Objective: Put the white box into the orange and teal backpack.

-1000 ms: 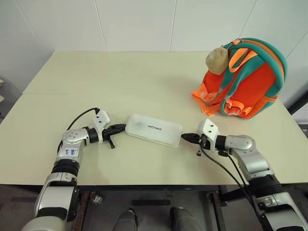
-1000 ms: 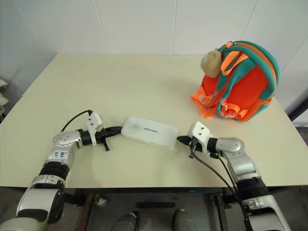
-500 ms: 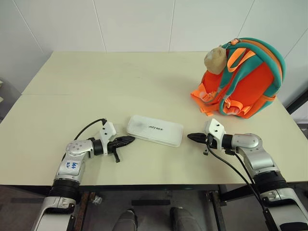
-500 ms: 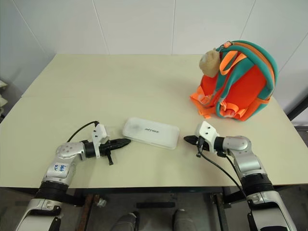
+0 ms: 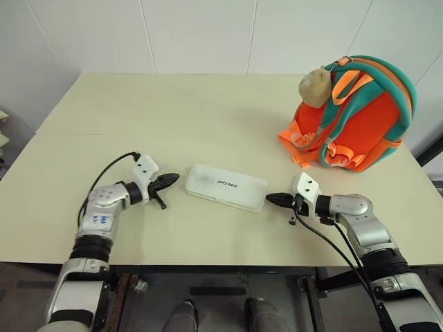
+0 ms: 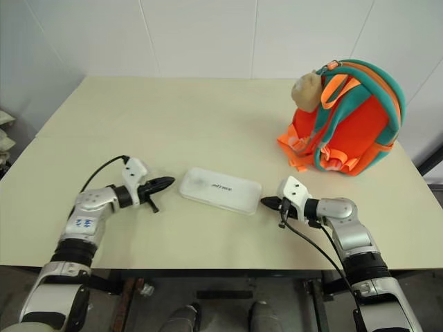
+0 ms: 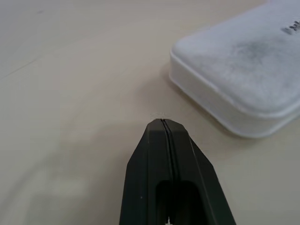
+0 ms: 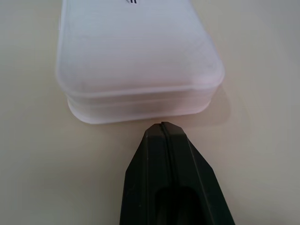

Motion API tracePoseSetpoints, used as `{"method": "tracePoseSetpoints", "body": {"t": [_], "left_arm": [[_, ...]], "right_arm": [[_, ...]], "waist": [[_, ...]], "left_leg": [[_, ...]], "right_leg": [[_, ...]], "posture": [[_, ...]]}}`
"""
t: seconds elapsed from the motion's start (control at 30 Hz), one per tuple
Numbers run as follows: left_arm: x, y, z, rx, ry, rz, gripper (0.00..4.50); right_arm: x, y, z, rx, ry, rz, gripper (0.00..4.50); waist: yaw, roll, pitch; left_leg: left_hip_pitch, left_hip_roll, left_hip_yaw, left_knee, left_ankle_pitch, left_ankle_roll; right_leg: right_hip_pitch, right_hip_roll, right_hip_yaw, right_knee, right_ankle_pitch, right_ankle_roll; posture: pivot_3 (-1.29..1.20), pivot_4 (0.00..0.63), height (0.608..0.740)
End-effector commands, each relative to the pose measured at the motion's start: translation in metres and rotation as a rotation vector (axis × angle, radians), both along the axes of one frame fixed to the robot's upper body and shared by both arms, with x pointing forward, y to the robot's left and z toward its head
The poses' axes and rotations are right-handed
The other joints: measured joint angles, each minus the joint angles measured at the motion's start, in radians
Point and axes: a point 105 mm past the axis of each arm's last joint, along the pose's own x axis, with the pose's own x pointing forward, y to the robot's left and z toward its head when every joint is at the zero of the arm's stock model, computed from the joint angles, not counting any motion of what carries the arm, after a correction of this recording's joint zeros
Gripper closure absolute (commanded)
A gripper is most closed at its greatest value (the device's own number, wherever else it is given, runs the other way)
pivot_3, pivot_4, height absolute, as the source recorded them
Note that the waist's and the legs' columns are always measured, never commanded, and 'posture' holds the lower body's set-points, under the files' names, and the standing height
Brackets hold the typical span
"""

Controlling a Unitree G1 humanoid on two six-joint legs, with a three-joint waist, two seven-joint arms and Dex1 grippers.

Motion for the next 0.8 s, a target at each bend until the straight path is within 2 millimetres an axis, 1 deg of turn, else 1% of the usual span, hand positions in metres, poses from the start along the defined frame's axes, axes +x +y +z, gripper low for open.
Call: {"method": "tracePoseSetpoints", "body": {"t": [0.03, 0.23, 0.4, 0.53, 0.63, 0.7, 0.8], "left_arm": [[0.008, -0.007, 0.007, 0.008, -0.038, -0.007, 4.49], [0.014, -0.021, 0.002, -0.017, -0.027, -0.034, 4.49], [0.008, -0.029, 0.0, -0.036, -0.033, -0.074, 4.49], [-0.004, -0.032, -0.003, -0.039, -0.024, -0.122, 4.49], [-0.015, -0.032, -0.002, -0.042, -0.02, -0.137, 4.49], [-0.024, -0.034, -0.002, -0.054, -0.005, -0.151, 4.49], [-0.041, -0.038, -0.007, -0.052, 0.017, -0.165, 4.49]], "right_arm": [[-0.001, 0.003, 0.009, 0.007, -0.033, 0.007, 4.5], [-0.004, 0.006, 0.013, 0.012, -0.035, 0.01, 4.5], [-0.006, 0.005, 0.013, 0.01, -0.03, 0.013, 4.5], [-0.01, 0.007, 0.014, 0.019, -0.02, 0.038, 4.5], [-0.025, 0.017, 0.021, 0.102, 0.022, 0.137, 4.5], [-0.028, 0.017, 0.017, 0.083, 0.033, 0.159, 4.5], [-0.023, 0.012, 0.012, 0.057, 0.032, 0.142, 4.5]], "waist": [[-0.006, 0.0, 0.0], [-0.003, 0.0, 0.0], [-0.002, 0.0, 0.0], [-0.002, 0.0, 0.0], [-0.002, 0.0, 0.0], [-0.005, 0.0, 0.0], [-0.006, 0.0, 0.0]], "left_leg": [[0.0, 0.0, 0.0, 0.0, 0.0, 0.0], [0.0, 0.0, 0.0, 0.0, 0.0, 0.0], [0.0, 0.0, 0.0, 0.0, 0.0, 0.0], [0.0, 0.0, 0.0, 0.0, 0.0, 0.0], [0.0, 0.0, 0.0, -0.001, 0.0, 0.0], [0.0, 0.0, 0.0, -0.001, 0.0, 0.0], [0.001, 0.0, 0.0, -0.001, 0.0, 0.0]], "right_leg": [[0.0, 0.0, 0.0, 0.0, 0.0, 0.0], [-0.001, 0.0, 0.0, 0.001, 0.0, 0.0], [0.0, 0.0, 0.0, 0.001, 0.0, 0.0], [0.0, 0.0, 0.0, 0.001, 0.0, 0.0], [0.0, 0.0, 0.0, 0.0, 0.0, 0.0], [0.0, 0.0, 0.0, 0.001, 0.0, 0.0], [0.0, 0.0, 0.001, 0.001, 0.0, 0.0]], "posture": [[0.0, 0.15, 0.74], [0.0, 0.15, 0.74], [0.0, 0.15, 0.74], [0.0, 0.15, 0.74], [0.0, 0.15, 0.74], [0.0, 0.15, 0.74], [0.0, 0.15, 0.74]]}}
